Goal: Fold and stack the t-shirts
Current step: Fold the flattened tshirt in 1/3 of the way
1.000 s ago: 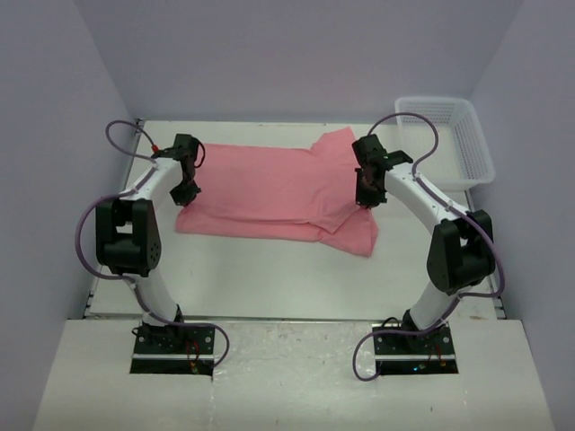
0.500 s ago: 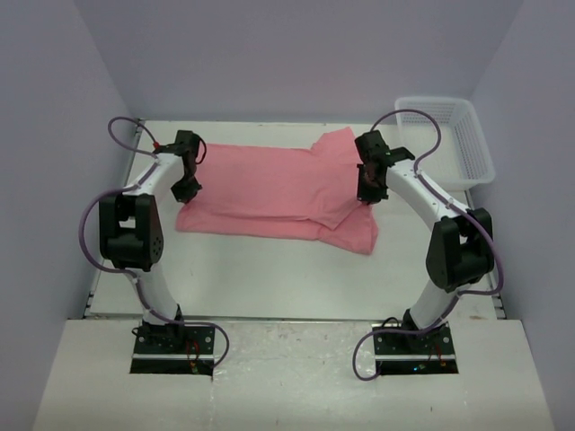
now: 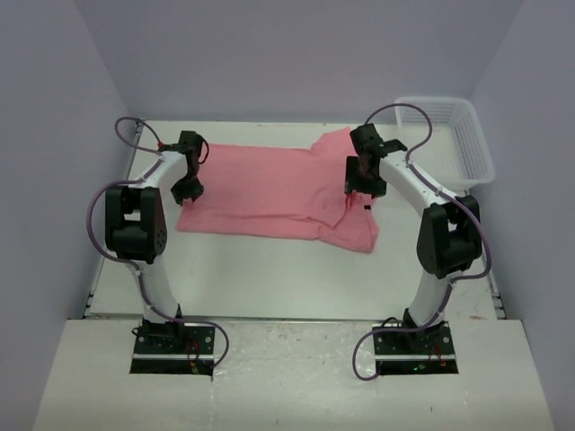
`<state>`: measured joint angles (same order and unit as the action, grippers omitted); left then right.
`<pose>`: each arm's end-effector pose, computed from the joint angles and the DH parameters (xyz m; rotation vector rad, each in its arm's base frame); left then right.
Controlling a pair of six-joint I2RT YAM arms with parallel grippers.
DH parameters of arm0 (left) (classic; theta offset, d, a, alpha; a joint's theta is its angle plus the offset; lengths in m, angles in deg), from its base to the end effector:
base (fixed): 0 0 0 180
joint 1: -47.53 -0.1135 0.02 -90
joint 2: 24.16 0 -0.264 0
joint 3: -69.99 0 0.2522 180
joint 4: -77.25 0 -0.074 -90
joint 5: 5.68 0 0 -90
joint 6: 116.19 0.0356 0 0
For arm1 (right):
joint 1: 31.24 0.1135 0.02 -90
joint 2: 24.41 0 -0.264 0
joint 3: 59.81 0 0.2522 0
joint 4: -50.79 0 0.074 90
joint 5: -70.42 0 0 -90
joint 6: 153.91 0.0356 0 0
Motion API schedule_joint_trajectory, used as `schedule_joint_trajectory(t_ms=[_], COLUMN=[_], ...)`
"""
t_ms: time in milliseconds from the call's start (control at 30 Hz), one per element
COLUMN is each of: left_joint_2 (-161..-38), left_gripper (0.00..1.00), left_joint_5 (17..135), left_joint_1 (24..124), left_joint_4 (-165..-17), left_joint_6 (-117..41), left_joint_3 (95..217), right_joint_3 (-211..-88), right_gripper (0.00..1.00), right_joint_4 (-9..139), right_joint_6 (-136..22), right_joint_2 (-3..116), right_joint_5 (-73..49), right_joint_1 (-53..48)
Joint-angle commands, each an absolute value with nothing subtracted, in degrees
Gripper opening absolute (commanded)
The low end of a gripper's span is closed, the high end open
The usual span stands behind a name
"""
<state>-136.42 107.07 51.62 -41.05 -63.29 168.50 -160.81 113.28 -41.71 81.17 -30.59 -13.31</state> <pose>0.3918 -0.0142 0.1945 -0.8460 2.6075 0.3930 0.3682 0.1120 0.2473 0.1534 2.6969 -0.0566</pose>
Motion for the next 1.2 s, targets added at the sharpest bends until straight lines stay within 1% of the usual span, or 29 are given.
schedule_joint_trajectory(t_ms=[0,33,67,100,133,167,200,233,267,300,333,367,400,433,467,500,533,567,600,633,700,967,1167], left_joint_2=[-130.8,-130.0,-129.5,-129.5,-129.8,-129.6,-127.9,-126.2,-124.6,-121.5,-119.7,-115.4,-112.8,-109.6,-106.5,-100.2,-97.3,-93.3,-92.3,-91.9,-93.1,-105.3,-111.3], left_gripper=[0.57,0.66,0.72,0.75,0.77,0.87,0.89,0.89,0.89,0.90,0.91,0.89,0.75,0.58,0.31,0.00,0.00,0.00,0.00,0.00,0.00,0.00,0.00], left_joint_5=[114.9,117.9,120.9,127.8,130.4,132.4,136.1,137.5,138.4,136.7,133.6,128.6,117.2,111.7,107.9,106.1,106.1,105.2,102.5,102.3,101.2,92.1,88.9], left_joint_1=[51.7,52.4,52.9,53.8,55.9,57.2,59.1,63.5,65.6,67.4,69.1,69.2,69.2,69.3,69.8,70.4,70.8,70.6,69.9,69.7,69.5,68.9,64.1], left_joint_4=[-45.3,-44.5,-42.7,-37.5,-34.3,-32.0,-30.1,-30.6,-31.0,-29.8,-30.1,-31.8,-37.3,-40.6,-43.7,-47.6,-48.5,-49.7,-51.0,-50.5,-50.8,-56.9,-58.4], left_joint_6=[-62.5,-62.5,-64.2,-65.0,-66.3,-67.9,-68.2,-67.9,-66.7,-67.1,-67.5,-64.6,-63.3,-61.9,-59.3,-59.4,-60.5,-60.9,-60.8,-61.1,-61.1,-58.7,-56.9], left_joint_3=[169.0,170.2,172.1,177.2,180.0,181.9,182.3,180.8,179.1,176.3,174.2,171.7,164.7,160.4,156.8,150.5,148.1,144.7,144.0,143.9,144.0,146.4,147.0], right_joint_3=[-169.4,-175.6,-178.9,-182.5,-189.7,-192.0,-192.7,-190.1,-186.9,-182.5,-171.2,-165.6,-161.1,-152.5,-148.6,-145.7,-139.8,-137.8,-135.7,-132.1,-129.0,-130.9,-134.9], right_gripper=[0.77,0.82,0.90,0.99,0.99,0.99,0.99,0.99,0.99,0.99,0.99,0.99,0.95,0.78,0.38,0.00,0.00,0.00,0.00,0.00,0.00,0.00,0.00], right_joint_4=[113.1,114.5,115.4,117.1,119.4,123.0,123.6,123.7,122.7,120.9,118.2,113.6,112.2,109.1,108.1,108.0,106.8,106.4,105.9,104.1,102.4,101.6,101.6], right_joint_6=[-44.3,-45.2,-47.0,-47.6,-47.6,-46.8,-46.5,-46.2,-44.2,-43.4,-42.9,-41.0,-39.8,-38.9,-36.3,-35.2,-35.0,-32.9,-31.9,-31.5,-30.1,-29.7,-30.8], right_joint_2=[83.0,84.6,85.3,86.0,86.7,86.2,85.0,83.3,78.6,75.4,72.0,66.0,63.5,61.2,59.2,56.0,54.6,53.5,50.9,49.6,48.0,56.3,64.8], right_joint_5=[-36.2,-37.7,-38.6,-39.0,-39.5,-39.6,-36.3,-33.8,-31.5,-29.7,-27.2,-27.4,-28.4,-29.0,-29.0,-28.5,-27.2,-26.7,-26.4,-25.0,-21.5,-26.0,-26.7], right_joint_1=[-13.7,-13.7,-13.8,-13.8,-13.8,-13.8,-13.8,-13.7,-13.5,-13.0,-11.4,-10.5,-9.4,-7.3,-6.6,-6.3,-5.4,-5.1,-4.9,-4.7,-4.5,-4.3,-4.3])
